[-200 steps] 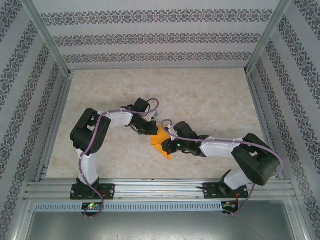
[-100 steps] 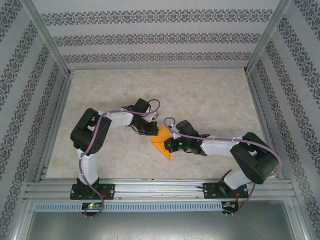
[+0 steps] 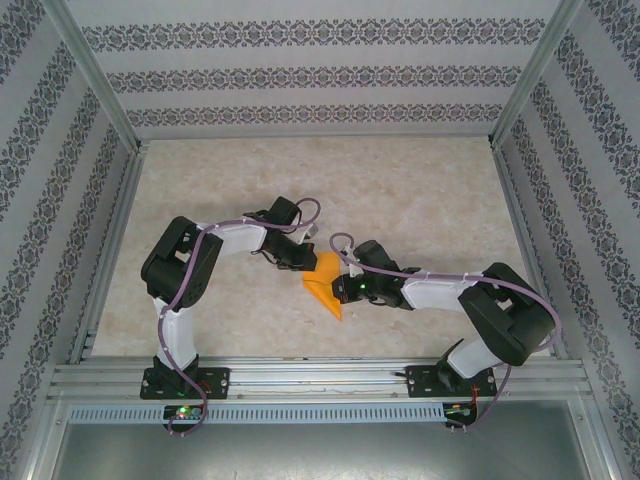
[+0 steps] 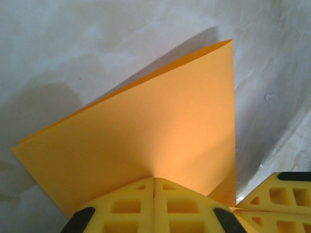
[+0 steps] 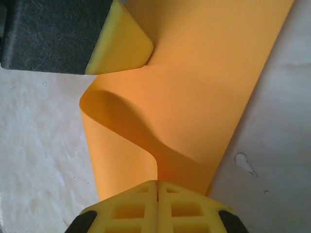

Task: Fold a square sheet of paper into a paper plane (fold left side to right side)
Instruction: Third fold the triangle at the center of the table.

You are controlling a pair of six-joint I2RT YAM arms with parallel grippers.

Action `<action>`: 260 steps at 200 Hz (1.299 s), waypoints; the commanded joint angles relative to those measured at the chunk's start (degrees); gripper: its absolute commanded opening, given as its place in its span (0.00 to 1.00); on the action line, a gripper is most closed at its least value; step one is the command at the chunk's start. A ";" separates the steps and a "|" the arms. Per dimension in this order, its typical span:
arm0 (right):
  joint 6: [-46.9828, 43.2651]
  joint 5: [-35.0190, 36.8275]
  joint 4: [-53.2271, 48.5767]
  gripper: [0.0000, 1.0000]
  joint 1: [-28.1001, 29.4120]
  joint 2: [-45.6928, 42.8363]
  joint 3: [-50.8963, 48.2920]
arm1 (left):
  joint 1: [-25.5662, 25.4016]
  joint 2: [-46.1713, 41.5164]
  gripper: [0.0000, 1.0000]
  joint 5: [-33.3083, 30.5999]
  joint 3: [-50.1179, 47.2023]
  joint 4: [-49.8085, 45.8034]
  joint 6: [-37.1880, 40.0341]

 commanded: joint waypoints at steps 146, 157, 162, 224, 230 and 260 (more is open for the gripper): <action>-0.54 -0.58 -0.04 0.00 -0.57 2.84 1.89 | -1.45 2.61 0.00 -2.36 -0.23 -2.53 1.05; -0.53 -0.62 -0.05 0.00 -0.42 3.06 1.96 | -1.41 2.61 0.00 -2.40 -0.25 -2.61 1.06; -0.47 -0.71 0.01 0.00 -0.47 3.11 1.93 | -1.46 2.61 0.00 -2.44 -0.23 -2.57 1.06; -0.60 -1.06 0.30 0.00 -0.07 2.58 2.02 | -1.42 2.63 0.00 -2.44 -0.44 -2.43 1.07; -0.60 -1.13 0.30 0.00 -0.04 2.49 2.02 | -1.48 2.61 0.00 -2.44 -0.51 -2.44 1.06; -0.75 -1.91 0.86 0.00 0.32 2.41 1.94 | -1.44 2.70 0.00 -2.44 -0.56 -2.39 1.04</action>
